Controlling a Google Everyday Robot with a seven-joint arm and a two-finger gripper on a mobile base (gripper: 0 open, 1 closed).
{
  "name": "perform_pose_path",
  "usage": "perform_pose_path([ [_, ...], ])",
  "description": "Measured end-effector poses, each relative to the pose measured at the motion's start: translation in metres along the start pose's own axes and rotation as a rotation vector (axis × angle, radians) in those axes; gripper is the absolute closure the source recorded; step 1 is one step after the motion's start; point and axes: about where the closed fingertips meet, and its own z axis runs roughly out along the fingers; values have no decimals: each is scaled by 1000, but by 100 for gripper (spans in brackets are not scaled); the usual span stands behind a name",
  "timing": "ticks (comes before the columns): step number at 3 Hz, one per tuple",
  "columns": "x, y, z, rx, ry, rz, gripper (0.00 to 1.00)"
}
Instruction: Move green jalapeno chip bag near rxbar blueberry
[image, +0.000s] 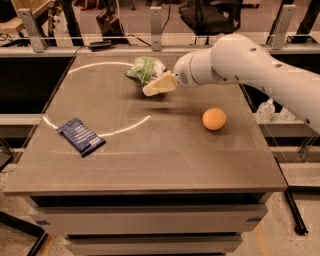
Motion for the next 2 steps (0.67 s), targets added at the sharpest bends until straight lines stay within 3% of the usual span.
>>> perform_pose_path([
  [1, -9, 8, 23, -41, -10, -14, 0],
  [2, -10, 13, 37, -59, -8, -20, 18],
])
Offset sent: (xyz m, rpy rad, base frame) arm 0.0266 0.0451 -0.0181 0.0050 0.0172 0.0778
